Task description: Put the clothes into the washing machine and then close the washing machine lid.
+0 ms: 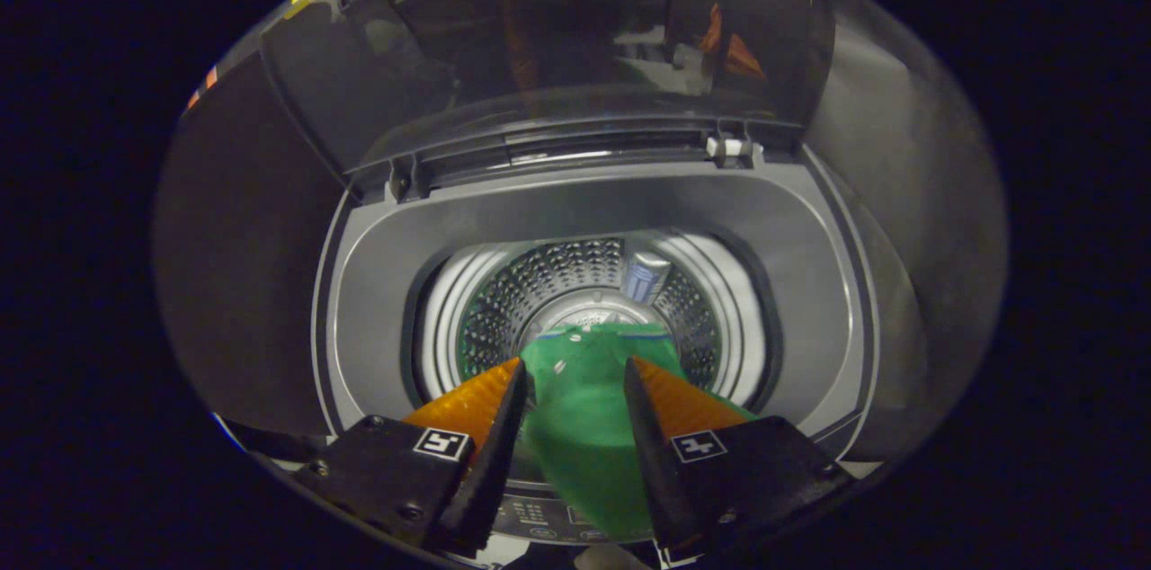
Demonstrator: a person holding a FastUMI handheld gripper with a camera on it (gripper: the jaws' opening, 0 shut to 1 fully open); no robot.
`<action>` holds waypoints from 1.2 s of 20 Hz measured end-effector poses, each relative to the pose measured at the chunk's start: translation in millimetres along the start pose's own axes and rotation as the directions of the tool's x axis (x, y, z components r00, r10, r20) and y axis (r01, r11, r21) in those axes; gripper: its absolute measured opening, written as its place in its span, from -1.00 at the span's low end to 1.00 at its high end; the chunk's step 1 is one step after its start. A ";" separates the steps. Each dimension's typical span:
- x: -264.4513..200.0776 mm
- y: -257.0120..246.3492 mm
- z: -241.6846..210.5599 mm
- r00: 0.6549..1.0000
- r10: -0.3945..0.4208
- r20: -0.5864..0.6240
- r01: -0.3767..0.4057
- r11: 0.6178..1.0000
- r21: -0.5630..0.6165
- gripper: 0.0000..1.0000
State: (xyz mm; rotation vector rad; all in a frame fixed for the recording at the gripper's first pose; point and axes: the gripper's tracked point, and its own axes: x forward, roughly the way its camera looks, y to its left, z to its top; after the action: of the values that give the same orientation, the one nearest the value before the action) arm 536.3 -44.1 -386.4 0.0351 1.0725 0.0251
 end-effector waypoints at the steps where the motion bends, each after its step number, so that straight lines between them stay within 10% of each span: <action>1: -2.6 -0.4 0.0 1.000 -0.002 0.009 0.002 1.000 -0.009 0.34; 24: -124.5 15.5 90.0 0.934 0.053 0.354 -0.028 0.997 -0.075 0.32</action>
State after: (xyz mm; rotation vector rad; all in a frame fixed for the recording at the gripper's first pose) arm 555.8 -34.8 -233.5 -0.0007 0.7061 0.0896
